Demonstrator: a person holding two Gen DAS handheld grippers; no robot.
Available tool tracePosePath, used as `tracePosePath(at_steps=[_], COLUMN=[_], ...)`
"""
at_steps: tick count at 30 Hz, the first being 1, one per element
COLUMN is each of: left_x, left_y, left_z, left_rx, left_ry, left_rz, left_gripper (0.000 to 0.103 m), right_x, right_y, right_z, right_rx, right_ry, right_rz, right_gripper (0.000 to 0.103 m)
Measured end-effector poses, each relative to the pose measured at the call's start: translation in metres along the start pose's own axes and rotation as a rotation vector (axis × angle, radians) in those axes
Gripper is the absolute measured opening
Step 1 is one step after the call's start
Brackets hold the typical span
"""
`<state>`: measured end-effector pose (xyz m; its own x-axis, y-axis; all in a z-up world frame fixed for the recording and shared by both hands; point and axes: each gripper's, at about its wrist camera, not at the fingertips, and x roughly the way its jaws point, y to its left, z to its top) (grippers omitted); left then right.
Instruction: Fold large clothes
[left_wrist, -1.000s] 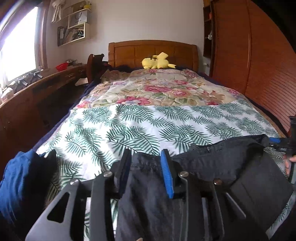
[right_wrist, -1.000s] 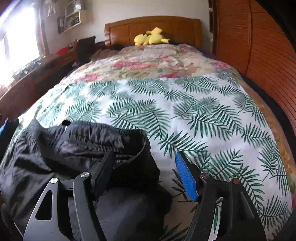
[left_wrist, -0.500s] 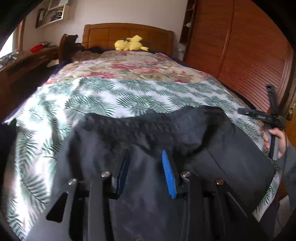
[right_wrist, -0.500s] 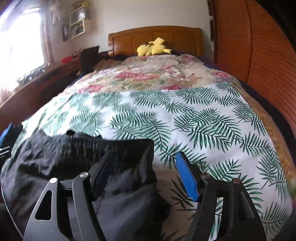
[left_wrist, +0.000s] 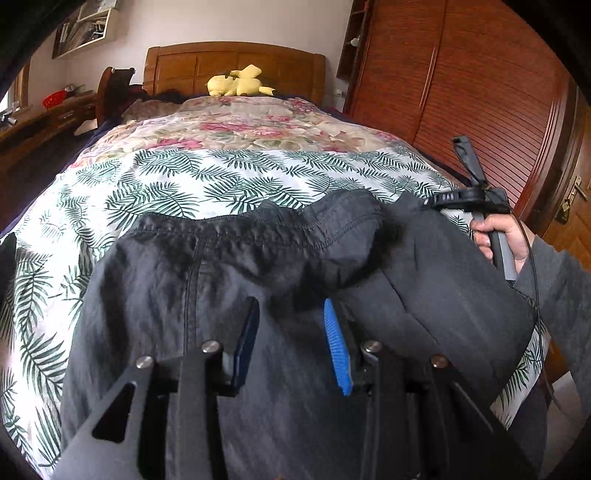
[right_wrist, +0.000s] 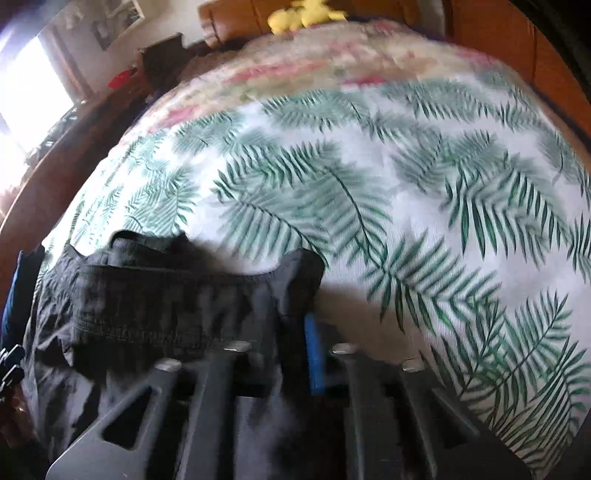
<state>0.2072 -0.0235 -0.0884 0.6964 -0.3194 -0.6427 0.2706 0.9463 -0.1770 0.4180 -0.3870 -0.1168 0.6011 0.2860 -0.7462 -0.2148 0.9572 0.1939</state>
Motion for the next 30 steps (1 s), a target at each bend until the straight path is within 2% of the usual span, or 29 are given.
tracePosePath(at_steps=[1,2,3,7,10,12,13,14,15,20,26,30], left_x=[-0.002,-0.003,-0.005,-0.018,-0.026,-0.033,-0.035,-0.037,-0.039,-0.045,-0.047,-0.049], left_y=[-0.001,-0.002,-0.004,-0.011,-0.018,-0.023,-0.025,-0.026,-0.028,-0.036,-0.046,-0.056], left_z=[-0.001,0.0,-0.001,-0.002,-0.003,-0.005,-0.007,-0.008,-0.01,-0.019,-0.03,-0.037], left_rx=[0.003,0.004,0.004,0.02,0.03,0.036,0.038,0.039,0.041,0.039,0.05,0.065], left_ry=[0.0,0.0,-0.002,-0.015,-0.024,-0.034,-0.036,-0.038,-0.04,-0.04,-0.023,-0.012], left_rz=[0.003,0.003,0.002,0.013,0.027,0.03,0.033,0.036,0.037,0.033,0.022,0.016], left_gripper=[0.035,0.035,0.035,0.035,0.035,0.035,0.035,0.035,0.035,0.035,0.035,0.036], right_x=[-0.008,-0.01,-0.012,-0.026,-0.048,-0.066,-0.078,-0.084,-0.092,-0.122,-0.137,-0.144], right_y=[-0.005,-0.012,-0.02,-0.012,-0.006,0.0,0.005,0.009,0.014,0.03,0.041,0.047], right_z=[0.001,0.002,0.001,-0.007,-0.014,-0.023,-0.03,-0.033,-0.041,-0.098,-0.161,-0.19], right_rx=[0.04,0.092,0.144,0.077,0.041,0.008,-0.018,-0.036,-0.059,-0.118,-0.098,-0.1], right_ry=[-0.036,-0.039,-0.032,-0.053,-0.056,-0.07,-0.083,-0.089,-0.087,-0.042,0.003,0.016], right_rz=[-0.098,-0.132,-0.144,-0.167,-0.168,-0.171,-0.171,-0.174,-0.177,-0.164,-0.118,-0.125], right_gripper=[0.006,0.006,0.006,0.006,0.019,0.045,0.053,0.066,0.069,0.071,0.071,0.074])
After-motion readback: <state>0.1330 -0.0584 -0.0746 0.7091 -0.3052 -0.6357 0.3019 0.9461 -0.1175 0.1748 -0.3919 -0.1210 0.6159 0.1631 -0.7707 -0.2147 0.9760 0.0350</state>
